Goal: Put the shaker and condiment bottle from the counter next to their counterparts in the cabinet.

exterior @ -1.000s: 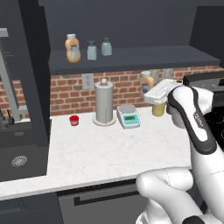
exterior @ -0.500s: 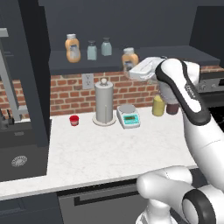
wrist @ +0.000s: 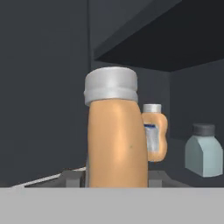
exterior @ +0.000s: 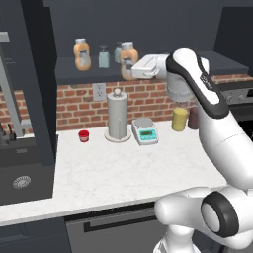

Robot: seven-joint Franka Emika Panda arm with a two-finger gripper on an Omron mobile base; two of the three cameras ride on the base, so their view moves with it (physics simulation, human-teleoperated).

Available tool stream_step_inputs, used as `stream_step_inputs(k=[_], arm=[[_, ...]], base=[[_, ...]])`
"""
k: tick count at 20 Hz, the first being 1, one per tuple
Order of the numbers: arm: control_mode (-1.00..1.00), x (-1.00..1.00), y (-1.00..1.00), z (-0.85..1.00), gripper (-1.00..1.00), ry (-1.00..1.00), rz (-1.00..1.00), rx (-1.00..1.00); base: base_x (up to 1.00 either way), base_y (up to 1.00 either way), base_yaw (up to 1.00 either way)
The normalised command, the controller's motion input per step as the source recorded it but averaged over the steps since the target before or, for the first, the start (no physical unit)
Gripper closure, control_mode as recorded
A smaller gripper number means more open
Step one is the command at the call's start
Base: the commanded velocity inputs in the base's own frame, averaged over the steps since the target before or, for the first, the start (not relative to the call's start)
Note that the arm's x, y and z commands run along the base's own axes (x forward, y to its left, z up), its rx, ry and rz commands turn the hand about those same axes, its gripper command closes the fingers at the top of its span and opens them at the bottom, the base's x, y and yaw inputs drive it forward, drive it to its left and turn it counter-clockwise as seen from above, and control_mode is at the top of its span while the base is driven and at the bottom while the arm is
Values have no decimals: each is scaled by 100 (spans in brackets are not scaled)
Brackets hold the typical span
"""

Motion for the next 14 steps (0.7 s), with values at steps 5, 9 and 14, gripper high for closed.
stream_step_inputs(k=[5, 9, 14], arm=[[-100, 26, 25, 2, 100, 0, 0, 15], [-100, 6, 37, -8, 100, 1, 3, 5], [-100, 0, 47, -6, 100, 0, 7, 1]], base=[[0, 0, 0], [0, 0, 0], [0, 0, 0]])
